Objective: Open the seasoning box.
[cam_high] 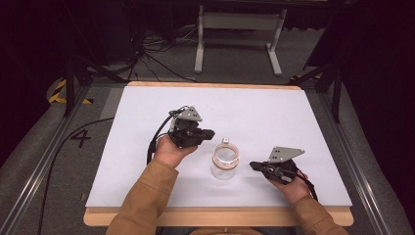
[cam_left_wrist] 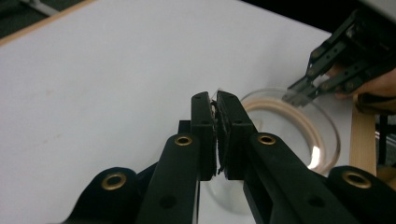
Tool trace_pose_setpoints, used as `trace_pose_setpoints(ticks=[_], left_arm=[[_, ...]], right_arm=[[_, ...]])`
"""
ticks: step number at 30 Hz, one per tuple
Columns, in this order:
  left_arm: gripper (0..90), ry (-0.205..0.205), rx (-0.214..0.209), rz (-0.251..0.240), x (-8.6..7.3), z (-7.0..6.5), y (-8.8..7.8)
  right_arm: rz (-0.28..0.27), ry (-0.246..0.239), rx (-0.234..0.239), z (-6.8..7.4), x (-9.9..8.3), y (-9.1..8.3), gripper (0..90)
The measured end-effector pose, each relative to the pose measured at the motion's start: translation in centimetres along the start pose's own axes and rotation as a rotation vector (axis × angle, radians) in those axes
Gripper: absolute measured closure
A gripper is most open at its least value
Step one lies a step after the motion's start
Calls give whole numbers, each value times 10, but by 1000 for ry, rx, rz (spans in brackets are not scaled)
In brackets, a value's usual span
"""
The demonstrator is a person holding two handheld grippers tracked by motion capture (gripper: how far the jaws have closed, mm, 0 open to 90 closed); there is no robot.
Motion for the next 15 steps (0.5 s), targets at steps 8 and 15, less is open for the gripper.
trace_pose_setpoints(ticks=[8,15], left_arm=[[863,-24,-52,-57,4,-4,22],[878,26,-42,-39,3,-8,31]], right_arm=[[-2,11,5,4,-6,-4,897],[-10,6,26,10,-6,-4,896]])
Point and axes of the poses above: each handheld gripper's, and its own axes: y roughly forward along the jaws, x roughly out of its top, z roughly to its left, the point moved 3 cm from there along y, roughly forward along the jaws, and after that the axes turned 5 degrees about x, right-handed, at the moved point
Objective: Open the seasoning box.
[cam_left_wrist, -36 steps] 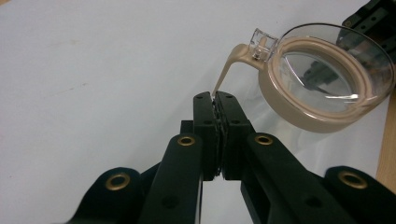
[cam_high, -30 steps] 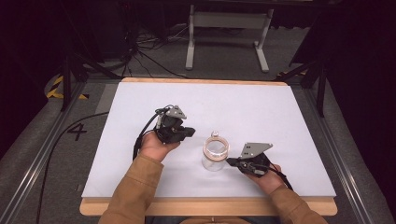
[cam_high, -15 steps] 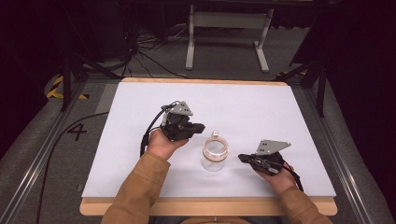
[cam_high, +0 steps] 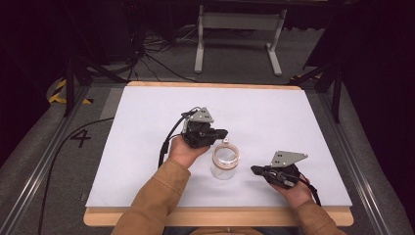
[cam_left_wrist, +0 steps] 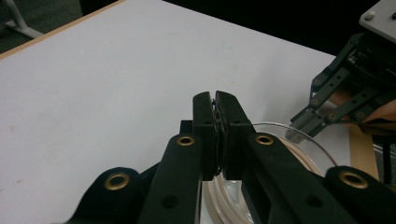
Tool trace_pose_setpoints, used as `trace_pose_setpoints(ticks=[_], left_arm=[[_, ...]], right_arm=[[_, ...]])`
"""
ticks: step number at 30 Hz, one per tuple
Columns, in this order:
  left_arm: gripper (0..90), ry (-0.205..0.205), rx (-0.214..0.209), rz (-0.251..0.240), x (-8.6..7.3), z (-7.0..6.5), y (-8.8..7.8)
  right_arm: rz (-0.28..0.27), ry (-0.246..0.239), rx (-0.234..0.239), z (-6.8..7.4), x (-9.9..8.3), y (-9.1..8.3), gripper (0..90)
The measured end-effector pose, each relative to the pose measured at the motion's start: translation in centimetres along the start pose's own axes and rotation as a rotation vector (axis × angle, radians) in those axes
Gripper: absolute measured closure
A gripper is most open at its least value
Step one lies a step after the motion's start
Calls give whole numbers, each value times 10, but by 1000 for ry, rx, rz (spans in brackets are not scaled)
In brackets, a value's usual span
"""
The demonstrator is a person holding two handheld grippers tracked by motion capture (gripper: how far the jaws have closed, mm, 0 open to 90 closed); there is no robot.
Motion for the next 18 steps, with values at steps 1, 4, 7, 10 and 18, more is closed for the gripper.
trace_pose_setpoints(ticks=[1,4,7,10,18], left_arm=[[878,-9,-4,1,-2,2,4],[891,-12,-20,-3,-4,3,9],[893,3,-21,20,-5,2,11],[894,9,-13,26,-6,3,11],[895,14,-3,27,-7,5,13]], right_arm=[[3,-4,7,2,0,2,896],[12,-19,20,7,2,6,896],[15,-29,32,10,3,8,896],[11,-35,36,12,4,8,896],[5,-52,41,16,7,9,897]])
Point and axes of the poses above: each handheld gripper's, and its own axes: y roughly forward along the jaws, x roughly out of its top, z roughly to its left, the point moved 3 cm from there along y, roughly forward along the jaws, and after that the axes turned 5 degrees about x, right-handed, at the moved point
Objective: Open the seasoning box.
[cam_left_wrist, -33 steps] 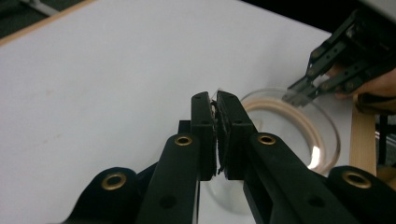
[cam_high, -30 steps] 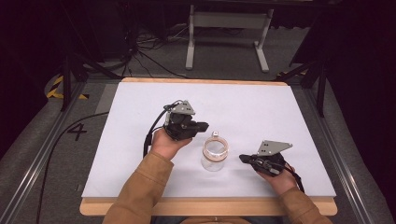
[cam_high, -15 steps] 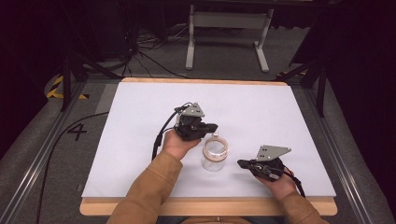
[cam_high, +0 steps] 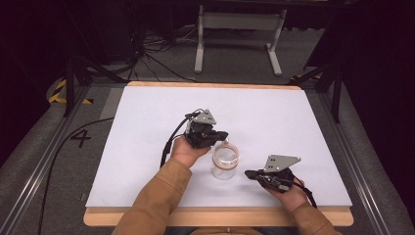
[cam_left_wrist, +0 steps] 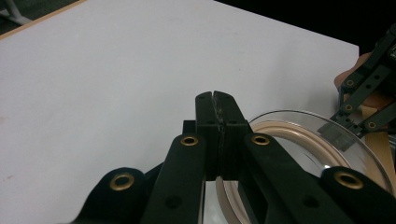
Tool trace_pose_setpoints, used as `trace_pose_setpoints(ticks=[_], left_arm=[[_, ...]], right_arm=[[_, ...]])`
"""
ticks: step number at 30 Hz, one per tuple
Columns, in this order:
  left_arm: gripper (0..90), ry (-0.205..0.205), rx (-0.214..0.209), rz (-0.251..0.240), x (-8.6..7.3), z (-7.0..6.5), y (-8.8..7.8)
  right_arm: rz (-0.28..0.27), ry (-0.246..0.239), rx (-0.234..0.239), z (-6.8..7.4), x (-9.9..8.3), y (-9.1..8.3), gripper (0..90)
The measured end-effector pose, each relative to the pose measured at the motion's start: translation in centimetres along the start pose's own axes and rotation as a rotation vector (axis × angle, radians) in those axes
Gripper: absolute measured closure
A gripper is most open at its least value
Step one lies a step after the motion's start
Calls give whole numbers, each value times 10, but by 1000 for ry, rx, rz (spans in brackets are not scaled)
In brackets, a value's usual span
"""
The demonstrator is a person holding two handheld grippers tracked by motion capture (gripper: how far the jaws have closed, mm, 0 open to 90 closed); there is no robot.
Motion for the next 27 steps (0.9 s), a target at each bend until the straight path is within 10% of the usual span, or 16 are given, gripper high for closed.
trace_pose_setpoints(ticks=[27], left_arm=[[897,-62,-33,-6,-1,6,1]], right_arm=[[-97,-37,57,17,38,0,897]])
Point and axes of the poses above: each handheld gripper's, and its own axes: y roughly forward along the jaws, x roughly out of its top, z roughly to its left, the point moved 3 cm from there along y, roughly forward along the jaws, and after that the axes turned 5 degrees about x, right-handed, at the moved point
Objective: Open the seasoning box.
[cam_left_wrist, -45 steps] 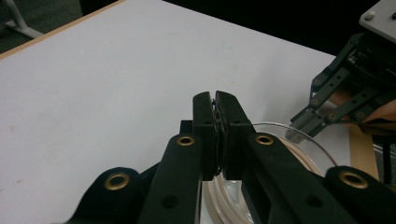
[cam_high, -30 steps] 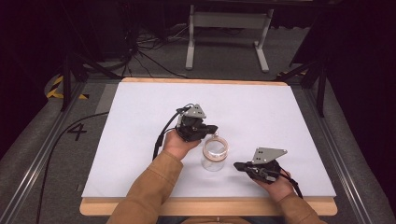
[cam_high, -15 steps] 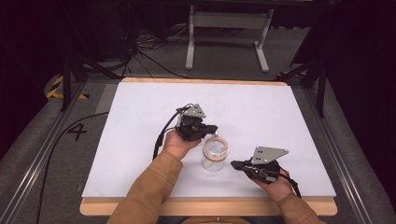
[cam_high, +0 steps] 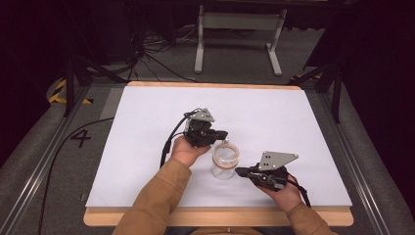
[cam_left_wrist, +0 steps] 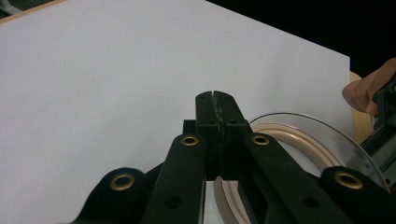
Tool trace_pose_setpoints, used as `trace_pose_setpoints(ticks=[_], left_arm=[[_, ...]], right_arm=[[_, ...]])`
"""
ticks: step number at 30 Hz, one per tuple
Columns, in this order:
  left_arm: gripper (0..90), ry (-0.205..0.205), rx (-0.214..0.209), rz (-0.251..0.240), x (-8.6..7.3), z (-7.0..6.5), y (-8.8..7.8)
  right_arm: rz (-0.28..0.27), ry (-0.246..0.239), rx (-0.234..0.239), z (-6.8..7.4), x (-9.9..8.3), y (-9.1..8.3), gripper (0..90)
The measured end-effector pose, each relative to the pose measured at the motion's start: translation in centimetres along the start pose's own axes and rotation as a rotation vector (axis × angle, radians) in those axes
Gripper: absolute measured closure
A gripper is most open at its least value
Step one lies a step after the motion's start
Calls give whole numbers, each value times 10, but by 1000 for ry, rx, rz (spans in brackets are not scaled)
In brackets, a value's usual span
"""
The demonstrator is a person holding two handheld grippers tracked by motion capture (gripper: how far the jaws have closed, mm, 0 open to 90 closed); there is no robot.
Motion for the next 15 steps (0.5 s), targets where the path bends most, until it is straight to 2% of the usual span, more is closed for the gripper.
trace_pose_setpoints(ticks=[6,15], left_arm=[[897,-26,-9,-2,0,2,1],[897,-31,-7,2,-1,2,2]], right_arm=[[6,-2,7,2,2,4,897],[-9,0,4,1,4,3,897]])
Point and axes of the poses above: each handheld gripper's, and its own axes: y roughly forward along the jaws, x roughly out of its top, z roughly to its left, the point moved 3 cm from there along y, roughly forward along the jaws, and after that the axes turned 5 degrees about x, right-handed, at the moved point
